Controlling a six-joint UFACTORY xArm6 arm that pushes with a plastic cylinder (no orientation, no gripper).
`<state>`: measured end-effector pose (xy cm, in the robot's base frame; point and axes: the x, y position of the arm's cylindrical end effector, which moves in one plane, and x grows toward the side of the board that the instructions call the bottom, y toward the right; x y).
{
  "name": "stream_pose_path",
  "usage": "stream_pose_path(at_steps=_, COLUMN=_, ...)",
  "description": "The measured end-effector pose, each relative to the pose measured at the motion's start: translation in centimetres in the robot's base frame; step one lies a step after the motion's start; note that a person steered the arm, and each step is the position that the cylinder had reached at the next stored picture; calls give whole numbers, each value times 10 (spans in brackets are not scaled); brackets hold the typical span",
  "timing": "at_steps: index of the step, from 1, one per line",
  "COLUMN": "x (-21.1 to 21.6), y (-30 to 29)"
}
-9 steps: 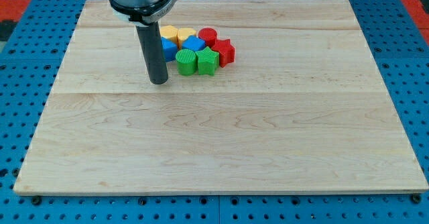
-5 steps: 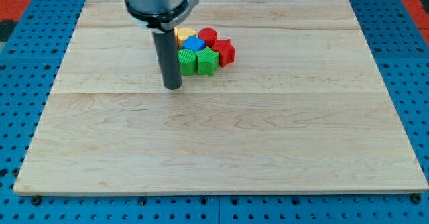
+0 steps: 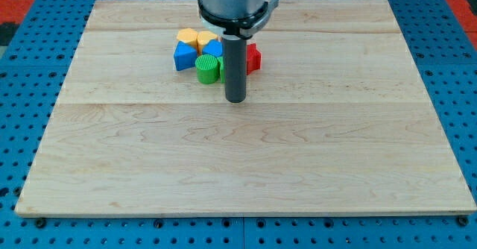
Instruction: Place your arm to the bottom right of the green star
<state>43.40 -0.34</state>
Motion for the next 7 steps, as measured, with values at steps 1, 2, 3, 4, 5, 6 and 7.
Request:
stream_pose_path(at_steps=1, x=0, y=9)
stream_pose_path(at_steps=2, x=0, y=14)
stream_pose_path(at_steps=3, x=0, y=14)
stream_pose_path(at_steps=4, x=3, y=26)
stream_pose_path(at_steps=5, x=5, y=26)
stream_pose_path(at_steps=6, x=5, y=20)
stream_pose_path(at_steps=7, x=9, y=-34)
